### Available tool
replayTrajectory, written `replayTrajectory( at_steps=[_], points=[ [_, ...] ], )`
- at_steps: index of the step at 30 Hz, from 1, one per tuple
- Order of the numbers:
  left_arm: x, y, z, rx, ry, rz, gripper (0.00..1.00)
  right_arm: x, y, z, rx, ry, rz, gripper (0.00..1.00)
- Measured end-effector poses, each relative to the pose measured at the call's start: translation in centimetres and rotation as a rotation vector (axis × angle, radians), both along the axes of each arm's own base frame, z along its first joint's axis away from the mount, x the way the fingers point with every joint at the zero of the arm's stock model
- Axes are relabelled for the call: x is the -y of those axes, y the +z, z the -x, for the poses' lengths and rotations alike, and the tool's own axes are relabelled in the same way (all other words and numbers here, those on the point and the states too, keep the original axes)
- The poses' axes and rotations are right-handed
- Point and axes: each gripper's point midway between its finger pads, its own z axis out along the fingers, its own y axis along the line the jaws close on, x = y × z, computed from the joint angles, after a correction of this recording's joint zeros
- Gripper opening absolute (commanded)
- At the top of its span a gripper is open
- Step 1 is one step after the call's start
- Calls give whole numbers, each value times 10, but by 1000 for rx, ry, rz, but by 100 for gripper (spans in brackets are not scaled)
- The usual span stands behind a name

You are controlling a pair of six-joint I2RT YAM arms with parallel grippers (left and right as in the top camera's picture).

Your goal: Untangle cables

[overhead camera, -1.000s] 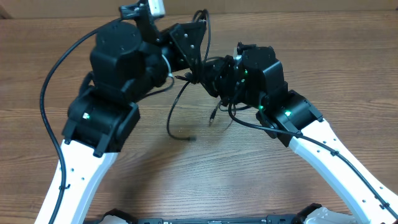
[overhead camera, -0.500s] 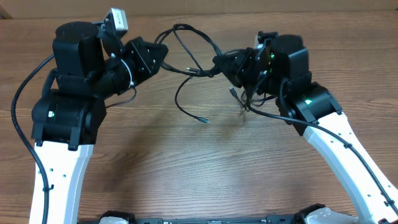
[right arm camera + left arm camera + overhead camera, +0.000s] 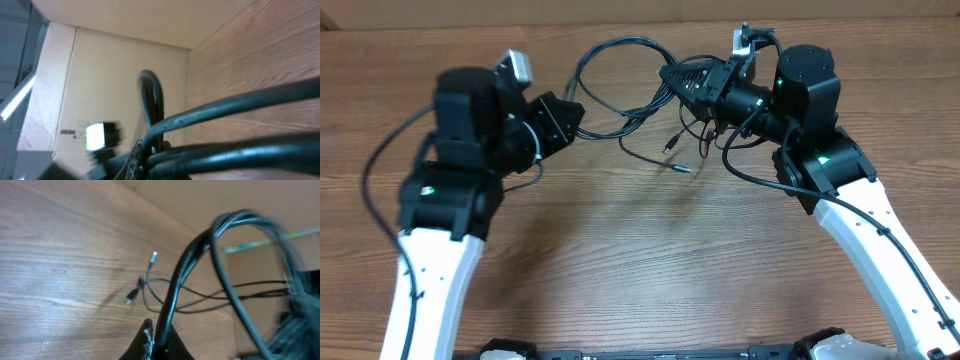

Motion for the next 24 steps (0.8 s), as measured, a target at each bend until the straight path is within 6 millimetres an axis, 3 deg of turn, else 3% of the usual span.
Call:
replayTrajectory(
  at_steps=[5,11,15,18,22,24],
  points=[
    [7,-32,-9,19,-27,19,4,-7,5,10,1,72,-28,4],
    [19,-25,-13,99,-75,16,9,-13,28,20,72,150,-92,4],
    [46,-16,-8,147,-142,22,10,-16,59,28,185,189,-155,4],
    [78,-14,-5,183,-220,36,10,-19,77,37,230,216,-197,4],
    [116,-25,-4,191,-305,45,10,-22,75,42,193,238,-205,4],
    [125,-32,-6,188,-324,45,10,-22,72,43,179,246,-202,4]
  ],
)
